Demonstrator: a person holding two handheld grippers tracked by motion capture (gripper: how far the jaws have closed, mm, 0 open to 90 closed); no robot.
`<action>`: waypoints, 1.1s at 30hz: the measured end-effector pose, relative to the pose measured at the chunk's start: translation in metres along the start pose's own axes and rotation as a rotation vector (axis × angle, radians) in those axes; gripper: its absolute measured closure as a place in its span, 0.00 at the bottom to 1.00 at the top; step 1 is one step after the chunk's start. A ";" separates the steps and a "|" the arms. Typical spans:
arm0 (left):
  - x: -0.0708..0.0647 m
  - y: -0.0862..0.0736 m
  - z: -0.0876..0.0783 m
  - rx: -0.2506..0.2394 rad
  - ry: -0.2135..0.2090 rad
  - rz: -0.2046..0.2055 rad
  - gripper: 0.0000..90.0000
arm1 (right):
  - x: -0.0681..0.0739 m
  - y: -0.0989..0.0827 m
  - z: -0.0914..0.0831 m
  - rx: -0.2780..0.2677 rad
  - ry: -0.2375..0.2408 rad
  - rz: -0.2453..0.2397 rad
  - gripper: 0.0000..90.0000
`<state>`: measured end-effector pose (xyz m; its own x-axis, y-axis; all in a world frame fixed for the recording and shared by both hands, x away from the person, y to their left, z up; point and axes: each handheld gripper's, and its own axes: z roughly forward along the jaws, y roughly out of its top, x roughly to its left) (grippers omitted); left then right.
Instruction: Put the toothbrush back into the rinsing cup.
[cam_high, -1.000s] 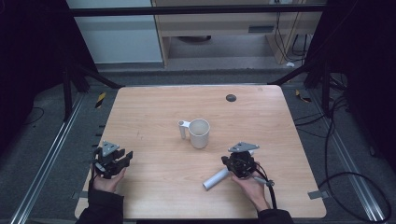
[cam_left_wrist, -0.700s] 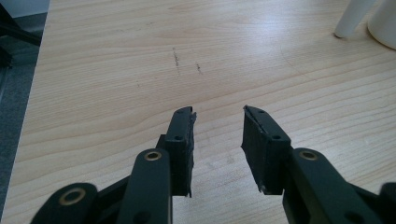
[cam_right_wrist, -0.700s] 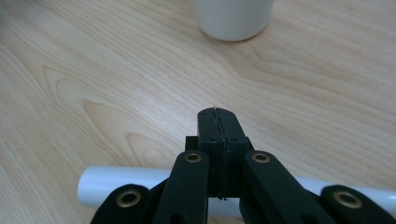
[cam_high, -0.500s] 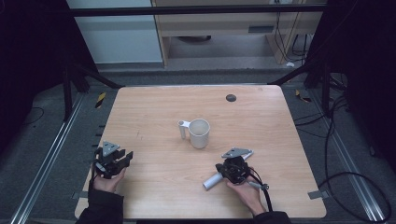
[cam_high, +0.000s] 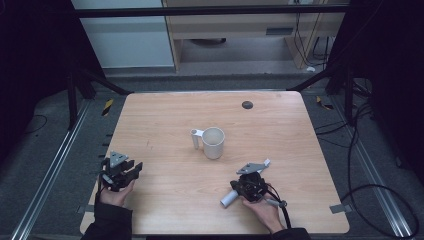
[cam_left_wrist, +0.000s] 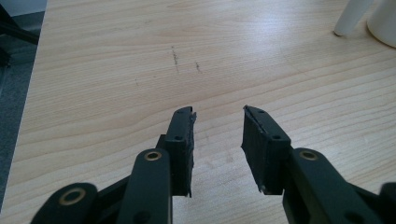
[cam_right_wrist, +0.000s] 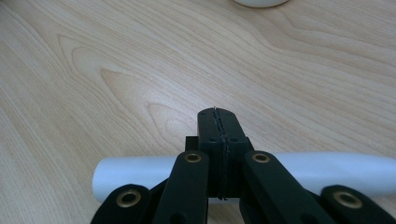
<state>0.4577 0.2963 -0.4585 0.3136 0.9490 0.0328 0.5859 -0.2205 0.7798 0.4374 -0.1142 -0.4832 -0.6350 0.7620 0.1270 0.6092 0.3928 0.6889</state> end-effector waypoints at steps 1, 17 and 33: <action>0.000 0.000 0.000 0.000 0.000 0.000 0.70 | 0.000 -0.001 0.000 0.001 0.000 -0.001 1.00; 0.000 0.000 -0.001 -0.002 0.000 -0.001 0.70 | -0.005 -0.010 -0.014 -0.001 0.005 0.003 1.00; 0.000 0.000 -0.001 -0.002 -0.001 -0.001 0.70 | -0.008 -0.014 -0.017 0.016 0.002 -0.002 1.00</action>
<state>0.4569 0.2965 -0.4580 0.3133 0.9491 0.0315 0.5846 -0.2189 0.7813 0.4257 -0.1344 -0.4811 -0.6374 0.7599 0.1272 0.6155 0.4029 0.6774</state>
